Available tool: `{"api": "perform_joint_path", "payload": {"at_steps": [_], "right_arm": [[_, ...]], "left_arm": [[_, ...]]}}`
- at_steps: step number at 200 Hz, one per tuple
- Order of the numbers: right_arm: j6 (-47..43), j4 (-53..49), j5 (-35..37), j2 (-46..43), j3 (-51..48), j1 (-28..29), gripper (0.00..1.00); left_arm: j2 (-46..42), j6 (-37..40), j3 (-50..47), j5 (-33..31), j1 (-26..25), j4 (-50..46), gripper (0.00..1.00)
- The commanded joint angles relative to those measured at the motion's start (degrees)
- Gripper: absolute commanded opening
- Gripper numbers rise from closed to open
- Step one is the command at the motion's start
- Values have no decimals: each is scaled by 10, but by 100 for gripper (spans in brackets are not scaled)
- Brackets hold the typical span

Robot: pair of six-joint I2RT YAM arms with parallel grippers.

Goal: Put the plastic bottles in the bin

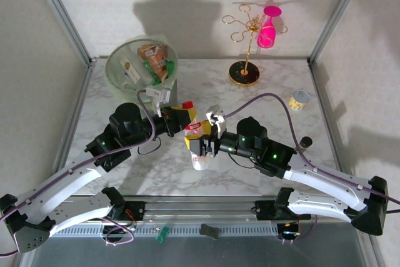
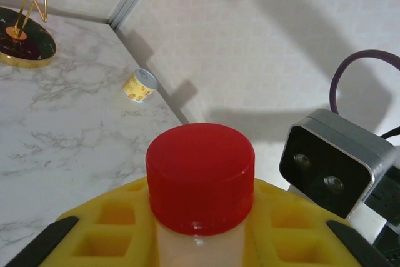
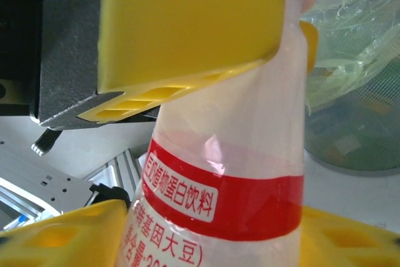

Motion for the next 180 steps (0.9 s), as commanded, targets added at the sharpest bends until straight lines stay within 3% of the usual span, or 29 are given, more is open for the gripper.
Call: {"api": "perform_joint_path", "payload": {"at_steps": [1,61,77,93,111,143,159,180], "right_arm": [[-6,3,34,-7,18,5,81],[4,-7,97,-33,13,5,97],[5,-14,114,-47,11,5,98],[5,-22,134,-63,10,5,98],[8,-35,166,-85,8,5,98],[10,-39,216,-129,-8,5,98],[14,-44,228,-137,-15,5,98],[20,-50,219,-138,-20,5,98]], "left_arm": [[-16,-3,13,5,-3,22,22],[-22,-11,65,-35,13,2,19],[-22,-8,84,-62,28,-23,15],[-25,-3,115,-124,54,-71,4],[-34,-13,147,-180,112,-112,0],[-33,-28,218,-220,235,-147,0],[-21,-37,247,-263,273,-166,0],[6,-60,259,-274,304,-152,0]]}}
